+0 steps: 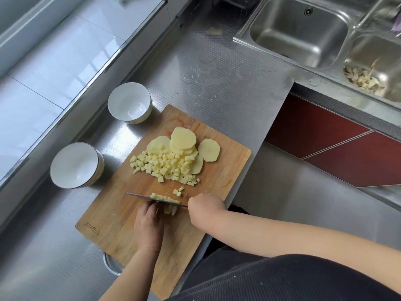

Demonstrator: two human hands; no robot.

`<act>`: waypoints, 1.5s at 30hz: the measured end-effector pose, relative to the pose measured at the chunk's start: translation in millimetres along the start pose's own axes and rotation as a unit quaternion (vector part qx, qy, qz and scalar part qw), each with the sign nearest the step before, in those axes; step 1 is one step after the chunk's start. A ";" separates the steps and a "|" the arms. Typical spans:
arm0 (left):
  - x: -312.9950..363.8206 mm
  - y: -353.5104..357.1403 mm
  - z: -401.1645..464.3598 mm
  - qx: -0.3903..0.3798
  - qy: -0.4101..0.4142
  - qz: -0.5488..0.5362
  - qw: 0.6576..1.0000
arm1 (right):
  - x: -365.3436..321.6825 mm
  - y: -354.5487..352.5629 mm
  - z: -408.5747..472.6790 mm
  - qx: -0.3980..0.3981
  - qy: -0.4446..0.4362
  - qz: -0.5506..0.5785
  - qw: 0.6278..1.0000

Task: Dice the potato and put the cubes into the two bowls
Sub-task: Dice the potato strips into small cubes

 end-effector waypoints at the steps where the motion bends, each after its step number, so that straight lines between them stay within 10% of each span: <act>1: 0.3 -0.3 -0.3 0.002 0.002 0.000 1.000 | 0.9 2.1 1.1 -0.004 0.002 0.000 1.000; 16: 5.5 -4.2 -3.1 -0.003 -0.013 -0.021 1.000 | 37.3 10.5 21.0 -0.009 0.036 0.192 0.981; 45: -9.7 -1.5 -8.4 -0.049 -0.066 -0.039 0.996 | -6.6 12.2 -3.4 0.012 -0.014 0.047 0.999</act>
Point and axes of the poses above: each hand's wrist, its own z-axis towards the middle knuckle, its own y-axis out of the palm, x = y × z, the point moved 2 cm from there along z, towards the middle knuckle, and after that the axes turned 6 degrees about -x, right-handed, at the moved point
